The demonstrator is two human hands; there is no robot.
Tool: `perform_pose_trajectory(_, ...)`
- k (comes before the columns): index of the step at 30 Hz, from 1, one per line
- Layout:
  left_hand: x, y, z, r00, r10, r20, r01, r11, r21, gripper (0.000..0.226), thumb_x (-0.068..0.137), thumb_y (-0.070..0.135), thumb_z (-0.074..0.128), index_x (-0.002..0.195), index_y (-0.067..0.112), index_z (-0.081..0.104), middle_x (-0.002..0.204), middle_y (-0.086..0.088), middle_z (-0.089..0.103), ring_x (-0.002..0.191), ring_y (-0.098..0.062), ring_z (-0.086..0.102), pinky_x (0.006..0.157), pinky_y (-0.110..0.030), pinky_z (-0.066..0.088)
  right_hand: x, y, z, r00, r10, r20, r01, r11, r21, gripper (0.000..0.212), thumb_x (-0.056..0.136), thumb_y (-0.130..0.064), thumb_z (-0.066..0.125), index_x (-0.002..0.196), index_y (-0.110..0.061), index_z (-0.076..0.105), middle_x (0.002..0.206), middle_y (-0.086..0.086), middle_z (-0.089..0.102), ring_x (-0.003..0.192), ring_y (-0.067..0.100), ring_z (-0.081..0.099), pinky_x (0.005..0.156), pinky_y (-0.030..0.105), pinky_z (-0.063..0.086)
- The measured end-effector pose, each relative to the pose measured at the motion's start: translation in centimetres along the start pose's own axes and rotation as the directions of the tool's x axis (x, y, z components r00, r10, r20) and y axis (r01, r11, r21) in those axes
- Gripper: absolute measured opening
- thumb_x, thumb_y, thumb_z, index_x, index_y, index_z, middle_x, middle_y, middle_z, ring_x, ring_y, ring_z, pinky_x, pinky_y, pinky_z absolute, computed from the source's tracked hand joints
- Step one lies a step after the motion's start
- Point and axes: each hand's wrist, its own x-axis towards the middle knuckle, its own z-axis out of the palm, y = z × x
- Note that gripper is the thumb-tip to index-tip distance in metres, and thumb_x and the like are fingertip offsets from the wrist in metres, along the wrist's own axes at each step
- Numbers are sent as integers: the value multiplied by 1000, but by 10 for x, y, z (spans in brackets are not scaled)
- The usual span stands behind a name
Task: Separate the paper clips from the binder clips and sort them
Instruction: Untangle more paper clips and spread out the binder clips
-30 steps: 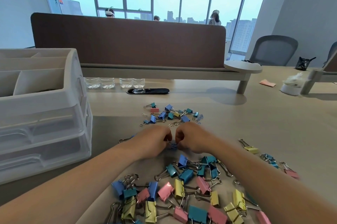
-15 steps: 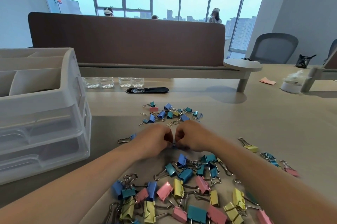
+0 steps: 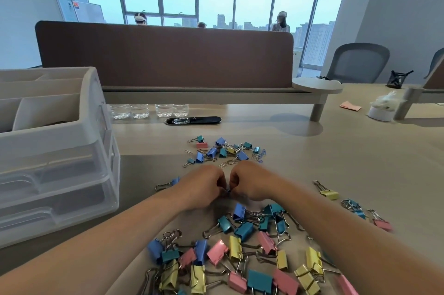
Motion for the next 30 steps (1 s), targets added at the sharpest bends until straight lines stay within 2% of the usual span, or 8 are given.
perform_pose_trajectory(5,-2,-1,-3,1000,16,16,-16,1000,0,12,92,19,62,102,21,68,100,5,67,89,-8,60,81,-22,50,5,-1,3,998,20,61,-18,999,-35,9,85,-10,67,87,-4,73,86,9,70,80,24,67,81,39,58)
perform_pose_trajectory(8,-3,-1,-3,1000,20,12,-20,1000,-14,14,92,15,61,103,20,69,103,4,68,90,-9,61,83,-24,51,5,-4,0,996,19,88,-13,998,-69,11,87,-12,66,85,-2,69,76,5,62,67,20,57,72,35,54)
perform_pose_trajectory(12,-4,0,-1,1000,14,7,-14,1000,-7,16,93,15,60,105,18,69,104,2,68,90,-11,61,85,-26,52,4,-6,-1,992,27,120,-19,998,-68,11,89,-13,66,87,-3,70,80,5,63,70,18,56,70,31,51)
perform_pose_trajectory(18,-3,0,0,1000,19,5,-19,999,26,16,94,13,56,103,18,68,101,1,67,86,-11,57,76,-22,44,2,-8,-3,990,57,132,-41,992,-121,22,90,-9,58,68,-7,59,64,4,49,64,21,47,64,36,44)
perform_pose_trajectory(22,-4,-1,-2,1000,26,11,-26,1000,8,18,92,12,58,104,19,69,103,3,67,93,-12,60,85,-27,51,0,-9,-2,991,62,115,-47,990,-130,27,91,-8,57,65,-11,55,65,2,49,63,20,47,63,32,44)
perform_pose_trajectory(24,-5,0,-3,1000,25,16,-25,1000,5,18,92,14,59,106,19,69,105,2,68,94,-12,60,88,-30,51,0,-8,0,994,57,98,-45,991,-125,24,90,-9,56,66,-8,57,67,5,54,64,24,51,68,36,49)
perform_pose_trajectory(27,-4,2,-3,1000,12,27,-12,1000,4,19,93,13,57,108,18,69,106,1,68,96,-14,61,91,-32,51,0,-5,1,997,33,69,-26,995,-99,17,90,-10,56,81,-1,68,85,13,69,81,31,65,81,44,57)
perform_pose_trajectory(30,-5,3,0,1000,-5,31,4,999,41,21,93,11,54,108,18,67,106,-1,66,95,-16,59,88,-33,51,-3,-6,0,998,14,53,-9,996,-91,15,90,-8,56,88,-3,70,92,12,69,87,28,65,82,42,56)
